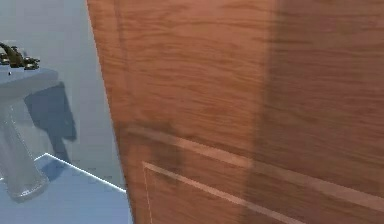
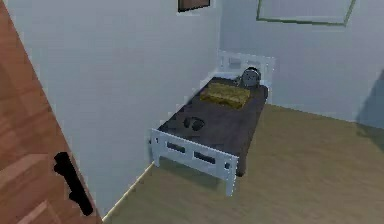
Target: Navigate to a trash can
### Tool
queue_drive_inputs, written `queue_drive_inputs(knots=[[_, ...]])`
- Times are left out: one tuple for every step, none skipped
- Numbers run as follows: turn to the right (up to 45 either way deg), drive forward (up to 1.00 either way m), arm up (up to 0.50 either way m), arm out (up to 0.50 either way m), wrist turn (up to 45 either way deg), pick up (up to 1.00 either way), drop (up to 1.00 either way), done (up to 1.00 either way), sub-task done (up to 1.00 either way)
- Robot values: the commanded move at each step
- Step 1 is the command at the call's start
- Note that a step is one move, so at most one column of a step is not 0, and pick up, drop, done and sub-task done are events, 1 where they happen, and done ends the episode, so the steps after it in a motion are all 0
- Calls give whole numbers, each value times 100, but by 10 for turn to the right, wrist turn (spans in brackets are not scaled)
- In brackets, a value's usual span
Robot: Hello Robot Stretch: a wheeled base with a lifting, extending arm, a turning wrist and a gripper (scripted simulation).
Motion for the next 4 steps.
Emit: queue_drive_inputs(knots=[[-450,0,0,0,0,0,0,0,0],[-150,0,0,0,0,0,0,0,0],[0,75,0,0,0,0,0,0,0],[-450,0,0,0,0,0,0,0,0]])
